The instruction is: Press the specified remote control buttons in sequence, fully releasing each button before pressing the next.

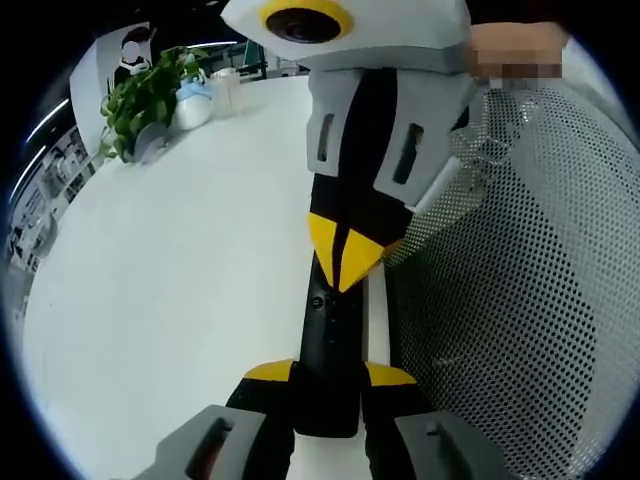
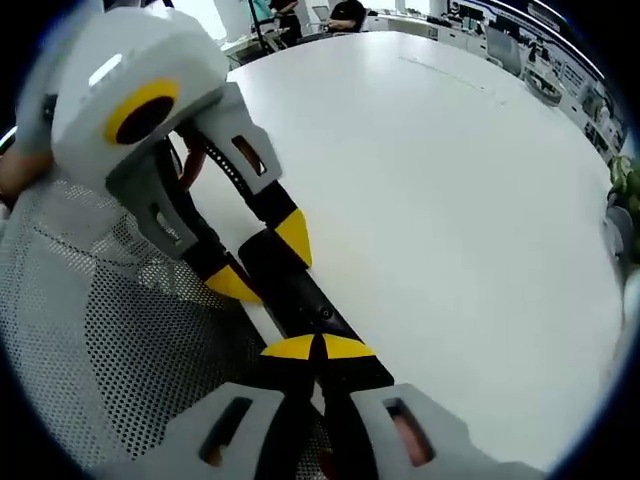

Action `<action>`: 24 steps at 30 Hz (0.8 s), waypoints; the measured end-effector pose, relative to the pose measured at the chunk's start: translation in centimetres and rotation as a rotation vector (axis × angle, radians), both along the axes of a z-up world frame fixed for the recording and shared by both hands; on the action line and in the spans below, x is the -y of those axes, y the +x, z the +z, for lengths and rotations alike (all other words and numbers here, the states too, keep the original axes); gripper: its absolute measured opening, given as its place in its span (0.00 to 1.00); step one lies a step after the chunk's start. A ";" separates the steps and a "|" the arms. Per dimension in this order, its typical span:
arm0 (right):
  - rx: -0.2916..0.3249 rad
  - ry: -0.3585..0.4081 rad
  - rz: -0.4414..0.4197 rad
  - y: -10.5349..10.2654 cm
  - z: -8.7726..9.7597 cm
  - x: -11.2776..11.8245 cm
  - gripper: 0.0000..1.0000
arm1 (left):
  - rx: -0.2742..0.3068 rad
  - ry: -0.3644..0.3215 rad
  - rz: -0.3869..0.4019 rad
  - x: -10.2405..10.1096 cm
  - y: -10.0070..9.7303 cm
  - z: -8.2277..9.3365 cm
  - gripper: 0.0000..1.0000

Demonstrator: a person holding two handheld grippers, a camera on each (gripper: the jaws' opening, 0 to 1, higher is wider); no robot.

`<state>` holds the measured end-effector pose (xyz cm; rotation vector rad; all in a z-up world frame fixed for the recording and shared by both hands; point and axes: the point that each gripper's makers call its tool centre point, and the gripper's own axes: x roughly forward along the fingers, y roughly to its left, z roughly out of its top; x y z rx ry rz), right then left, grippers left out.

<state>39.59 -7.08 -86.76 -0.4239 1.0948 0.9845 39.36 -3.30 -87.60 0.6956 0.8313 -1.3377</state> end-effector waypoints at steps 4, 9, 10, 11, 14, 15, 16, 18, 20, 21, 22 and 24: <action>0.006 0.000 0.002 0.0 0.0 0.0 0.00 | -0.001 -0.003 0.004 0.0 0.0 0.0 0.25; -0.015 0.001 -0.019 -0.1 0.0 0.2 0.00 | 0.006 -0.009 0.004 0.0 0.0 0.0 0.25; -0.018 -0.002 -0.018 -0.2 0.0 0.3 0.00 | 0.006 -0.009 0.004 0.0 0.0 0.0 0.25; -0.019 -0.005 -0.016 -0.2 0.0 0.4 0.00 | 0.008 -0.009 0.002 0.0 0.0 0.0 0.25; -0.022 -0.014 -0.012 -0.4 0.0 0.8 0.00 | 0.008 -0.008 -0.001 0.0 0.0 0.0 0.25; -0.021 -0.020 -0.008 -0.6 0.0 0.9 0.00 | 0.007 -0.008 -0.001 0.0 0.0 0.0 0.25; -0.020 -0.020 -0.007 -0.6 0.0 0.9 0.00 | 0.007 -0.008 0.000 0.0 0.0 0.0 0.25; -0.021 -0.028 -0.005 -0.6 0.0 1.0 0.00 | 0.008 -0.008 0.000 0.1 0.0 0.0 0.25; -0.022 -0.030 -0.002 -0.6 0.0 1.1 0.00 | 0.009 -0.007 -0.002 0.1 0.0 0.0 0.25; -0.024 -0.031 -0.002 -0.6 0.0 1.1 0.00 | 0.009 -0.006 -0.003 0.1 0.0 0.0 0.25; -0.025 -0.032 -0.001 -0.7 0.0 1.1 0.00 | 0.009 -0.005 -0.005 0.1 0.0 0.0 0.25; -0.024 -0.038 0.004 -0.8 0.0 1.2 0.00 | 0.009 -0.004 -0.007 0.0 0.0 0.0 0.25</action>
